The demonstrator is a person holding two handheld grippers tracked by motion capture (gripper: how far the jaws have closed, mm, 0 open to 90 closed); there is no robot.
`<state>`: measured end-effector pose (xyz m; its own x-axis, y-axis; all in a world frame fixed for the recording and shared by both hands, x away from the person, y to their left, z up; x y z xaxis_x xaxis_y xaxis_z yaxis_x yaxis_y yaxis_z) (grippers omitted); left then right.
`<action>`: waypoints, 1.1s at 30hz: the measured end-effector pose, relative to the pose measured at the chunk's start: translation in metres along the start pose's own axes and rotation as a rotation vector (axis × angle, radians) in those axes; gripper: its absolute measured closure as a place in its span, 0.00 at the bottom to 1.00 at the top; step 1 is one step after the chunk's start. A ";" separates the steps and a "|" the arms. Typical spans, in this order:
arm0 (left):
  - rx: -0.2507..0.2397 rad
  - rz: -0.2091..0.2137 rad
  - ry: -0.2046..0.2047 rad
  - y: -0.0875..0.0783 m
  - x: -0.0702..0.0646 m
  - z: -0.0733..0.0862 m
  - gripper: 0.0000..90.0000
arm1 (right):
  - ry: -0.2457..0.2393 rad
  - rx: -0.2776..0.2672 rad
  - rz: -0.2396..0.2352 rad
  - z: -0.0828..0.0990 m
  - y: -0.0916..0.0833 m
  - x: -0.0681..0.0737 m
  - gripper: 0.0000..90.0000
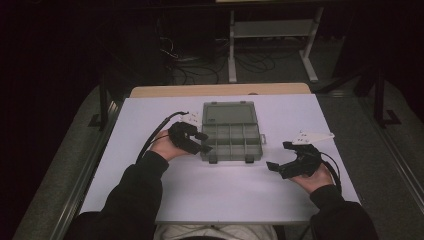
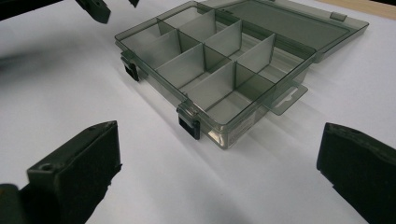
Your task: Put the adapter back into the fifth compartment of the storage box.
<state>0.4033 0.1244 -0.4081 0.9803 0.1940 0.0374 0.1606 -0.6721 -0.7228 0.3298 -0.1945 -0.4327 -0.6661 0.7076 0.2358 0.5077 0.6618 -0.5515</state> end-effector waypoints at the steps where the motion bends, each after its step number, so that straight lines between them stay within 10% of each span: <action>1: -0.008 -0.002 -0.002 -0.002 -0.001 0.000 0.48 | 0.001 0.000 0.001 0.000 0.000 0.000 0.00; 21: -0.089 0.022 -0.080 -0.025 -0.005 0.008 0.03 | 0.003 0.004 -0.003 0.001 0.001 0.000 0.00; 33: -0.097 -0.039 -0.095 -0.040 -0.002 0.026 0.00 | 0.006 -0.001 -0.004 0.001 0.000 0.000 0.00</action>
<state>0.3917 0.1693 -0.3974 0.9584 0.2853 -0.0049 0.2133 -0.7276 -0.6520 0.3298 -0.1946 -0.4335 -0.6646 0.7067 0.2428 0.5056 0.6646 -0.5502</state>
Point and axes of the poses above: each handheld gripper's, and its own axes: y roughly forward along the jaws, z roughly out of its underside, x roughly to its left, the point moved 4 cm from there along y, roughly forward along the jaws, and after that the axes turned 7 degrees about y, right-handed, at the moved point
